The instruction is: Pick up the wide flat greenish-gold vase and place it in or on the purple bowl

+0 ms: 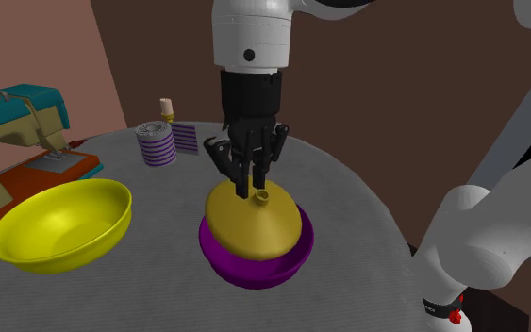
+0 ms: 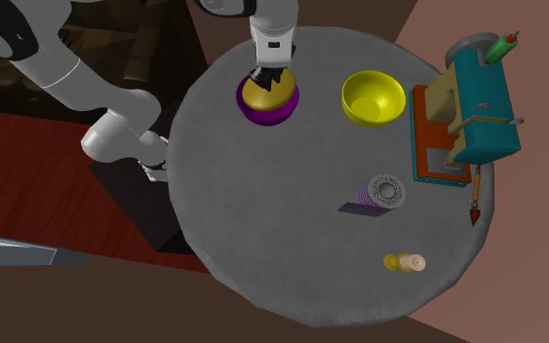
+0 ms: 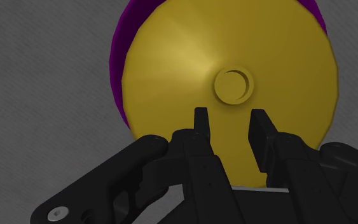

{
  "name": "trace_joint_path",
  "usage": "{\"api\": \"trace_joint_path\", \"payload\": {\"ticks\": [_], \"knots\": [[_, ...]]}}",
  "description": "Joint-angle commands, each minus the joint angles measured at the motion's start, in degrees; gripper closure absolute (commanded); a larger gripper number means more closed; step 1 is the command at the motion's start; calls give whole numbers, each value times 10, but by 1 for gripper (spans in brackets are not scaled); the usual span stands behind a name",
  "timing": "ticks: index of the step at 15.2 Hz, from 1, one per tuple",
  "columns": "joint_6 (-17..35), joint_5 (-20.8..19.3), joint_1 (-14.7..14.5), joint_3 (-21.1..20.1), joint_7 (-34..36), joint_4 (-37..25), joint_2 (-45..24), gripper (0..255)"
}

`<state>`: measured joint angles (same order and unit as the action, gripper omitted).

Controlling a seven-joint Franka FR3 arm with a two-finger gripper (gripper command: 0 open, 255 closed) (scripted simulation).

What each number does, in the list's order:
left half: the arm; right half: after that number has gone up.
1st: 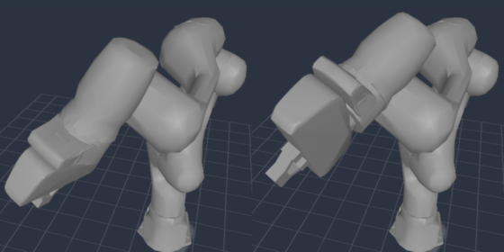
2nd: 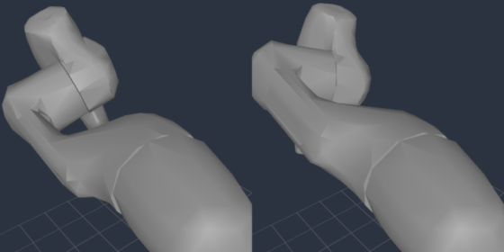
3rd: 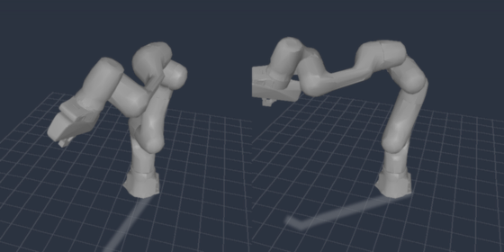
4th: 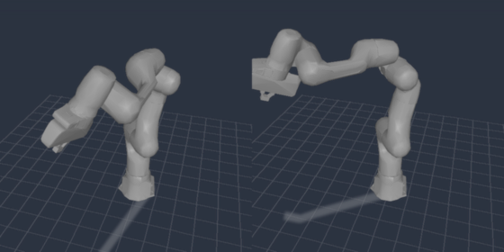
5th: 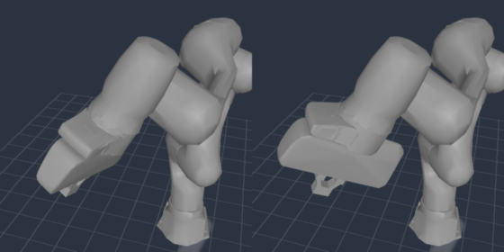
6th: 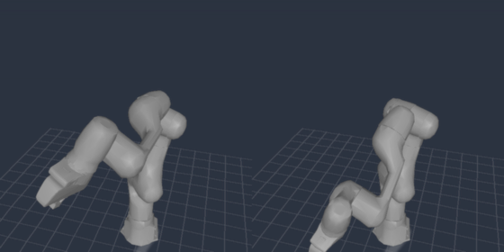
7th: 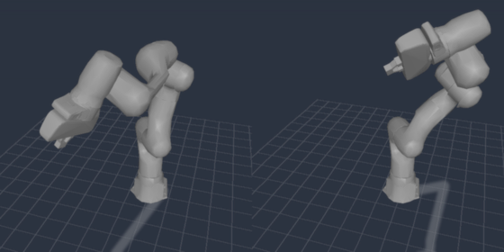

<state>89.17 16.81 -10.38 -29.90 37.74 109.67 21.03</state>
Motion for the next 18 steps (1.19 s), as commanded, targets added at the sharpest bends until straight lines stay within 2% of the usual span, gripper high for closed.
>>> {"api": "trace_joint_path", "payload": {"ticks": [1,6,10,18], "knots": [[0,0,0,0,0,0,0,0],[0,0,0,0,0,0,0,0],[-70,-13,7,5,12,-95,-27,0],[-70,-13,7,5,12,-95,-27,0]]}}
